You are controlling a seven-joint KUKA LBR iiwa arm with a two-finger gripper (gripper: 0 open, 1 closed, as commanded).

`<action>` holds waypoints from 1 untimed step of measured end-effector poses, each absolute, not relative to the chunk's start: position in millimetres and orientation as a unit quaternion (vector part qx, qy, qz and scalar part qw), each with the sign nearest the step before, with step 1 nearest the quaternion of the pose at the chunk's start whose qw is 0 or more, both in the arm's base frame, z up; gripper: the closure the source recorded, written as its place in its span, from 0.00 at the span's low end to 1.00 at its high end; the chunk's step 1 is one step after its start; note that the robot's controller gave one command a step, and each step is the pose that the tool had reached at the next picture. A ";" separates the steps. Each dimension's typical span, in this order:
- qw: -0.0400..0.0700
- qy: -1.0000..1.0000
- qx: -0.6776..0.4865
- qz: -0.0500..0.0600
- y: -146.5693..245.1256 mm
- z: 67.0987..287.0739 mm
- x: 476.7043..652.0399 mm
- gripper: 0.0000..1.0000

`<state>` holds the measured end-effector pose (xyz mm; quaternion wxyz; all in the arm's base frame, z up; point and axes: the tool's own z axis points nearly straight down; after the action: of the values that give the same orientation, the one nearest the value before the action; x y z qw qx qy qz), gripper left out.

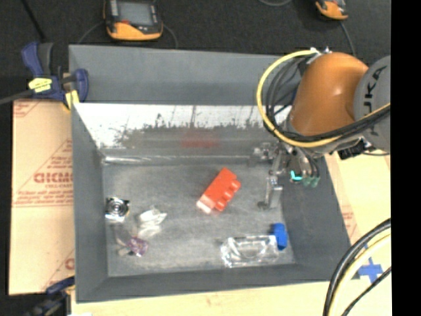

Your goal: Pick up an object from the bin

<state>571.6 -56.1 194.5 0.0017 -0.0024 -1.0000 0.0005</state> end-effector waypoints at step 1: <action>0.000 -0.996 0.091 0.000 -9.9 67.7 621.2 0.00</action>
Offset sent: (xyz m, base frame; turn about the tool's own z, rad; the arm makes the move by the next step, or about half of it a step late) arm 0.0493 0.0462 -0.1245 -0.1875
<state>621.2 -9.9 67.7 -0.0004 0.0907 -0.9959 -0.0002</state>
